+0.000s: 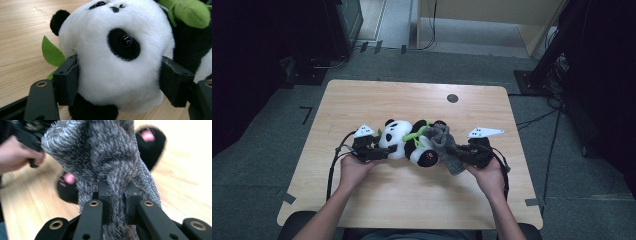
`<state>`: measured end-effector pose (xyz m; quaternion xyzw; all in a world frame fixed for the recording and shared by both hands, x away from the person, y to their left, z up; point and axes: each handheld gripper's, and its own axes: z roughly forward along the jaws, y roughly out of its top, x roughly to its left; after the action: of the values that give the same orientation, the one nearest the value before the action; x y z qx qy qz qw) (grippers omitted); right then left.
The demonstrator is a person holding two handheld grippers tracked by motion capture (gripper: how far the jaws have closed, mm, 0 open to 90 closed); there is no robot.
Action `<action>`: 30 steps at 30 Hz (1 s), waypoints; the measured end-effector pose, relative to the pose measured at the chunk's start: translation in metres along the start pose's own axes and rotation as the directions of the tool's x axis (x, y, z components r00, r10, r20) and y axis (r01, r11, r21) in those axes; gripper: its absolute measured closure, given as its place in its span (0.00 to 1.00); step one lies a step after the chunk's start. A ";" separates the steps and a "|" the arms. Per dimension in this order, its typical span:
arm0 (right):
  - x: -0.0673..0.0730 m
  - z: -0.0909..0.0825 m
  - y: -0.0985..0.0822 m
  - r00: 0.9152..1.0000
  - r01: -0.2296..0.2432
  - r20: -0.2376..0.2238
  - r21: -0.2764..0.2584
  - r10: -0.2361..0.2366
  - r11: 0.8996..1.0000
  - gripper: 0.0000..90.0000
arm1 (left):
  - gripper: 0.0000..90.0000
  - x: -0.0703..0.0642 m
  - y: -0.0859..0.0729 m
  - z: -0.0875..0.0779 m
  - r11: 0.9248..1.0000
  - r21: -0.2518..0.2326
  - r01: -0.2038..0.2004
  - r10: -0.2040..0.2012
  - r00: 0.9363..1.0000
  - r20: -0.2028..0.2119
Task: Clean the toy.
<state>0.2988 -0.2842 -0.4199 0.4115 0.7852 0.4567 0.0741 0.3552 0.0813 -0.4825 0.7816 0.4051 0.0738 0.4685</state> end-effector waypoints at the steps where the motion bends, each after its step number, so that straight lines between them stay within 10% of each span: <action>1: 0.004 -0.002 0.004 1.000 0.011 -0.006 -0.007 -0.011 1.000 0.90 | 0.29 0.000 0.000 0.000 1.000 0.000 0.001 -0.001 1.000 -0.001; 15: 0.053 0.021 0.025 0.989 0.126 -0.081 0.044 -0.122 0.991 0.90 | 0.29 -0.004 -0.001 0.000 1.000 -0.004 0.003 -0.003 1.000 -0.015; 30: 0.026 0.025 0.008 0.994 0.105 0.019 0.062 -0.107 0.993 0.91 | 0.29 -0.005 -0.002 0.000 1.000 0.000 -0.014 0.014 1.000 -0.015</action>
<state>0.2992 -0.2475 -0.4209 0.3763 0.8186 0.4235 0.0945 0.3509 0.0776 -0.4826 0.7838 0.4030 0.0830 0.4652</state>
